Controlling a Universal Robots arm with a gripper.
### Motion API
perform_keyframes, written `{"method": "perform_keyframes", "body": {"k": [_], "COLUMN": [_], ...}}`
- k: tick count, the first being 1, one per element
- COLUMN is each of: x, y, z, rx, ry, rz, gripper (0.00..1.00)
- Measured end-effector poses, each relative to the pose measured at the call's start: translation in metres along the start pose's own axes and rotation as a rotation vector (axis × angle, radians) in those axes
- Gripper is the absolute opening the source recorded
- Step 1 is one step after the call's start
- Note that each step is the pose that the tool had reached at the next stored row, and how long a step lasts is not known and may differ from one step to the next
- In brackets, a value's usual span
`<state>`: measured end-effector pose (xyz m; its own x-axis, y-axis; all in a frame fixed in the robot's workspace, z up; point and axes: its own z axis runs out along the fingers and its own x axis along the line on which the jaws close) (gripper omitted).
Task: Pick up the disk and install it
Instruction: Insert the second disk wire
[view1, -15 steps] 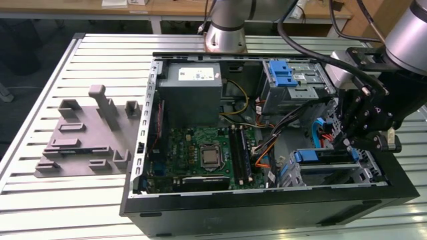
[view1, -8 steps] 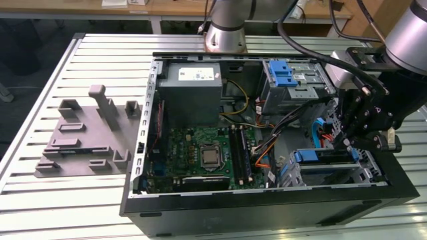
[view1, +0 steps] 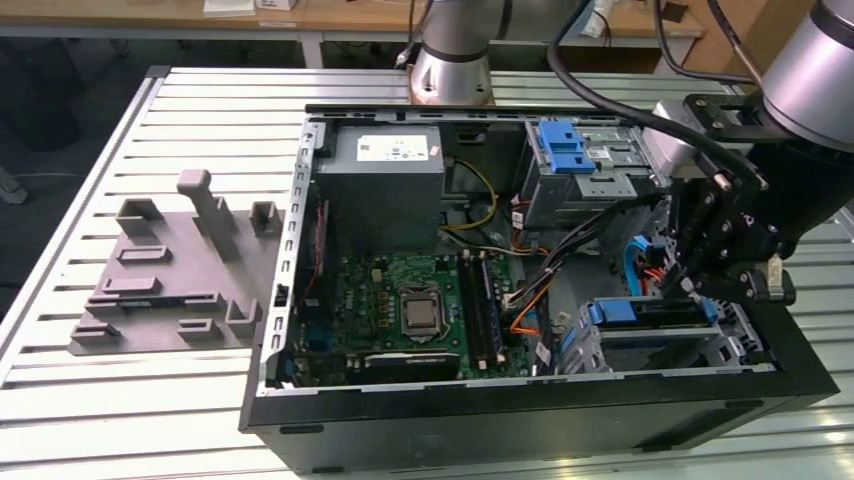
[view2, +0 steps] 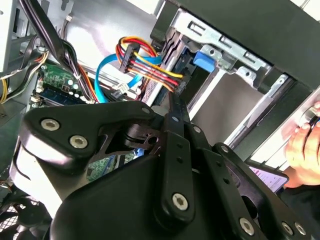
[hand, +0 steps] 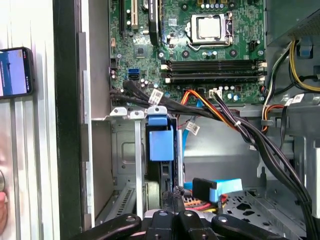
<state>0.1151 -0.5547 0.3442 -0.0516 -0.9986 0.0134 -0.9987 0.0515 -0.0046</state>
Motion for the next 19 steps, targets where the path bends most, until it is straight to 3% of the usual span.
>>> {"method": "perform_keyframes", "body": {"k": [5,11,13,19], "x": [0.0001,0.0,-0.0002,0.0005], "y": [0.0018,0.0019,0.0024,0.0169], "z": [-0.0011,-0.0182,-0.0205,-0.0221], "rx": [0.0,0.0,0.0,0.0053], "ry": [0.0003,0.0,0.0,-0.0015], "rz": [0.0,0.0,0.0,0.0], "gripper": [0.11,0.11,0.11,0.11]}}
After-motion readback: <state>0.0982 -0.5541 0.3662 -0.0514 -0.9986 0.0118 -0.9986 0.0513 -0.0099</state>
